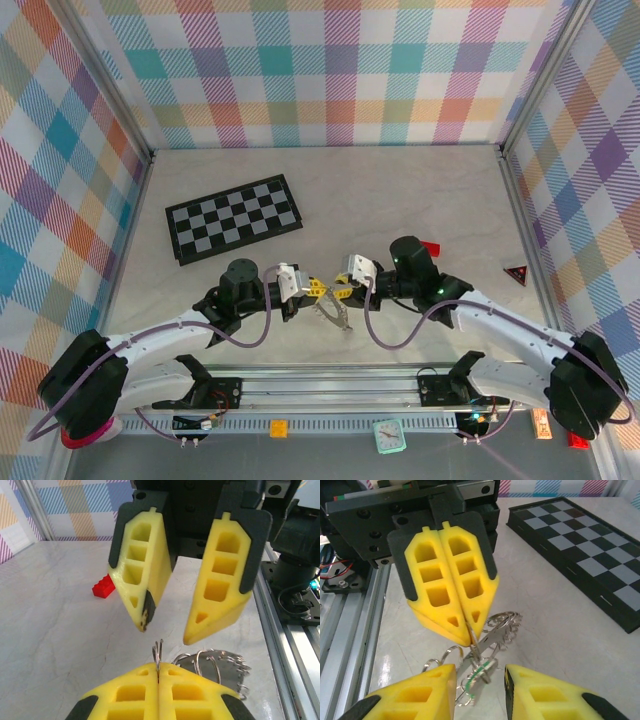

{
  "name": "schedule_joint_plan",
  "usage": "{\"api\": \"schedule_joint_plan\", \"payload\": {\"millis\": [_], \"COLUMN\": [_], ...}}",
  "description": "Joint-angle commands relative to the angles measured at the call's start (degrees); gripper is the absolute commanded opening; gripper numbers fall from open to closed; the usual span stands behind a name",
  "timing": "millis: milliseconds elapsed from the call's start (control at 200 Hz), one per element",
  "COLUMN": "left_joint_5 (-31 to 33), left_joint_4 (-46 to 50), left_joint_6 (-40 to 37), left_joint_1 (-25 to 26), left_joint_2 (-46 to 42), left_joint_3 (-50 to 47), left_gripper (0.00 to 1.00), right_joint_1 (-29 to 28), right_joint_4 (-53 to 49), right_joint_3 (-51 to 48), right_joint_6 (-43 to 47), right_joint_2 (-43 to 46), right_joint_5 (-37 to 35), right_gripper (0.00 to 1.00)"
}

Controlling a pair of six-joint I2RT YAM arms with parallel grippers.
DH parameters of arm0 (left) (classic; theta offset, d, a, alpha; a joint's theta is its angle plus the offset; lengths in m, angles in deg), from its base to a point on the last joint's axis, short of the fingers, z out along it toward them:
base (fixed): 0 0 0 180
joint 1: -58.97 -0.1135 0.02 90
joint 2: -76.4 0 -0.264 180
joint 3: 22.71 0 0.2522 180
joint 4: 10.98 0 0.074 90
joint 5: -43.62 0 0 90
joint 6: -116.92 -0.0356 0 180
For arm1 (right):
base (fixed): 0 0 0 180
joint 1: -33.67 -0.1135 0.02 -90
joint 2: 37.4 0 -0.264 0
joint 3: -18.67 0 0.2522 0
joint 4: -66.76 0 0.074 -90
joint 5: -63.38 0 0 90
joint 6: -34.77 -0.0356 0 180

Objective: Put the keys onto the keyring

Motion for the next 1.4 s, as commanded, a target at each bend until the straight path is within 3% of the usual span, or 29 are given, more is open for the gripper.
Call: {"api": "schedule_joint_plan", "payload": {"millis": [0, 535, 615, 710, 770, 800, 880, 925, 1055, 1395], "left_joint_5": [-3.7, -6.2, -6.4, -6.2, -4.9, -3.3, 2.0, 4.4, 6.1, 2.4], "left_joint_4": [-3.3, -3.0, -3.3, -3.6, -3.4, -3.1, 2.5, 9.0, 22.6, 24.7], "left_joint_6": [-1.9, -2.3, -2.1, -1.9, -1.4, -0.8, 0.0, -0.8, -4.6, -7.1], "left_joint_1": [0.3, 0.4, 0.4, 0.4, 0.4, 0.4, 0.3, 0.4, 0.4, 0.9], "left_joint_2": [0.2, 1.4, 1.5, 1.5, 1.4, 1.2, 0.3, -0.1, -0.1, -0.6], "left_joint_3": [0.2, 1.4, 1.4, 1.5, 1.6, 1.6, 3.4, 5.3, 10.3, 12.6], "left_gripper": [0.00, 0.00, 0.00, 0.00, 0.00, 0.06, 0.21, 0.25, 0.27, 0.26], "right_joint_1": [0.1, 0.1, 0.1, 0.1, 0.1, 0.1, 0.0, -0.2, -1.0, -3.3], "right_joint_4": [0.9, 2.7, 3.0, 2.4, 1.7, 1.0, -2.5, -5.2, -14.8, -22.3], "right_joint_3": [0.1, 2.1, 2.1, 2.3, 2.5, 2.6, 3.5, 4.4, 8.6, 16.4], "right_joint_6": [0.1, -1.0, -1.1, -0.8, -0.6, -0.4, 0.7, 1.6, 4.4, 6.8], "right_joint_2": [-0.4, -4.9, -4.9, -4.8, -4.5, -4.2, -2.9, -2.6, -3.5, -6.6], "right_joint_5": [0.5, 8.8, 9.0, 8.9, 8.7, 8.3, 5.7, 3.4, -1.8, -4.4], "right_gripper": [0.32, 0.19, 0.14, 0.00, 0.00, 0.00, 0.00, 0.00, 0.00, 0.00]}}
